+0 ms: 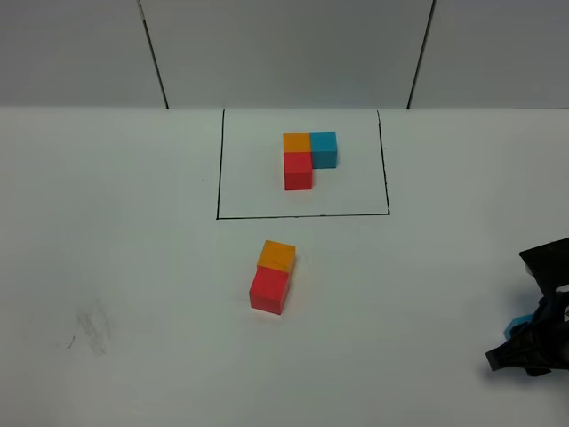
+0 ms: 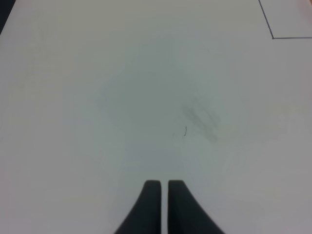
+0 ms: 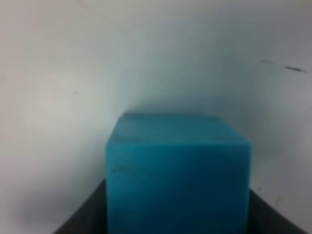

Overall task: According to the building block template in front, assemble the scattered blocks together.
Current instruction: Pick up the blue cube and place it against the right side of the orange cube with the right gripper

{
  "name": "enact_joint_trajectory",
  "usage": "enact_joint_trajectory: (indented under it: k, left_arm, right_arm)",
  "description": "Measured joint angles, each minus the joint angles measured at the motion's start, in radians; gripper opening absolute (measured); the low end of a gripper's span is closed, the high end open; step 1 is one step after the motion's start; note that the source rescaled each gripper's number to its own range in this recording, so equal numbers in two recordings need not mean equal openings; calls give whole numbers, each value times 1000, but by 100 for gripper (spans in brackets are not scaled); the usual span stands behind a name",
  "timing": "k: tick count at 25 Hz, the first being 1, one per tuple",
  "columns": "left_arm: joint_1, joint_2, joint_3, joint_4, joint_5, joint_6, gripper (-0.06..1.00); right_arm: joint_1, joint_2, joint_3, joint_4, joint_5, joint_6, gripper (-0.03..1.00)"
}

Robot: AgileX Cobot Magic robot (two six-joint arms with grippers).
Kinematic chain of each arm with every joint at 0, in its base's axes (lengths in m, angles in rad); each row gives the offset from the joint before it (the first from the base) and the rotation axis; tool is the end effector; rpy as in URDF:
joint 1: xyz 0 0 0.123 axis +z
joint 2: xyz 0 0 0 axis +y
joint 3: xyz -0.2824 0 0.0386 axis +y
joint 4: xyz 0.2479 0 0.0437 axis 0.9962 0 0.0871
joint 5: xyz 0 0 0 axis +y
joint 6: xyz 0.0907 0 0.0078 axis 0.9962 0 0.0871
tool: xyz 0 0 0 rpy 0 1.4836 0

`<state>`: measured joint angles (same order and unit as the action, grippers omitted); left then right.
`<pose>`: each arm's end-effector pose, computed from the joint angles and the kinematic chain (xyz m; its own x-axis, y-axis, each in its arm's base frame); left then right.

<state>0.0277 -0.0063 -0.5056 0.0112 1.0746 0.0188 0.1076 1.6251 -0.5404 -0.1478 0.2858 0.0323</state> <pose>-0.0071 0.0007 0.2776 -0.4583 0.0114 -0.8887 -0.0254 0.9993 0.0260 0.2333 0.0214 0.1169 -0.9364 -0.2111 -0.2803 -0.1991 0.9774 -0.0709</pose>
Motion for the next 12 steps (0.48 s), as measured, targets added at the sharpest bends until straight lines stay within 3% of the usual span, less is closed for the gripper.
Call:
enact_joint_trajectory:
  k: [6,12]
  left_arm:
    - [0,0,0,0,0,0,0]
    - [0,0,0,0,0,0,0]
  right_arm:
    - [37,-99,-55,-2,90,-6,51]
    - [87,-218,-159,-12,260,-46,51]
